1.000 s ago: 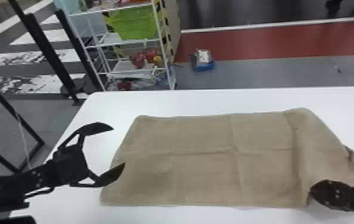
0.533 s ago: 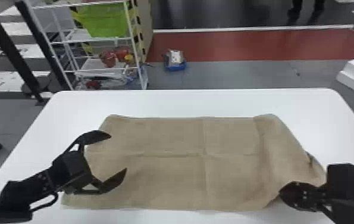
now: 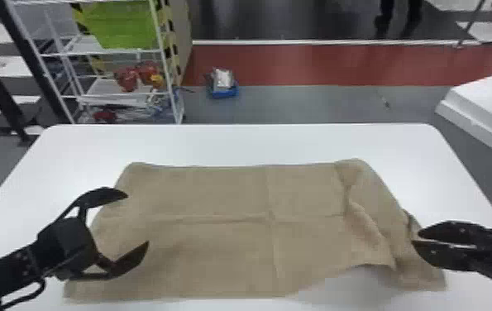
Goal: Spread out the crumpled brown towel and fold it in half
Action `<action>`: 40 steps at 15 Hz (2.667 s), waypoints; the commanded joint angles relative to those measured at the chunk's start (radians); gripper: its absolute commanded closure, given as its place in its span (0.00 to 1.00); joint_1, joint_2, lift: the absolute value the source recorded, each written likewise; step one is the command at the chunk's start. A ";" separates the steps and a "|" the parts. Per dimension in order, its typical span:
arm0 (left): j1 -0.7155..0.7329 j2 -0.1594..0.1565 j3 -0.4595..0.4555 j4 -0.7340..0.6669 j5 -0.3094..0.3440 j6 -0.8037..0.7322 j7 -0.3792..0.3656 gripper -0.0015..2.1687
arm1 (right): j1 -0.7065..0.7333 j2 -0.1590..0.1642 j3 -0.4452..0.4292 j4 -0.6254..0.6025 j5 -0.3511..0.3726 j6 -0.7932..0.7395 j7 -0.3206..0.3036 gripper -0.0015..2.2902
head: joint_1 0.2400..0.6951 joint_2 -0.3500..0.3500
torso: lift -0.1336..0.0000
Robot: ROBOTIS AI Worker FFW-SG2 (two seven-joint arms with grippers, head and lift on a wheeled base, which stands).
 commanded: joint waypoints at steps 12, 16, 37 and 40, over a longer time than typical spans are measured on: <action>0.033 0.002 0.018 -0.013 0.018 -0.056 0.000 0.02 | -0.114 0.005 -0.181 0.257 -0.159 0.167 -0.050 0.21 | 1.00 0.35 | 0.08; 0.035 0.000 0.015 -0.022 0.026 -0.065 -0.003 0.02 | -0.149 -0.008 -0.191 0.356 -0.161 0.139 -0.074 0.22 | 1.00 0.26 | 0.08; 0.021 0.006 0.053 0.016 0.100 -0.083 0.003 0.02 | -0.076 0.021 -0.371 0.238 -0.271 0.010 0.048 0.74 | 1.00 0.30 | 0.08; 0.012 0.008 0.053 0.034 0.098 -0.083 0.003 0.02 | 0.052 0.025 -0.444 0.235 -0.228 -0.183 0.073 0.74 | 1.00 0.22 | 0.08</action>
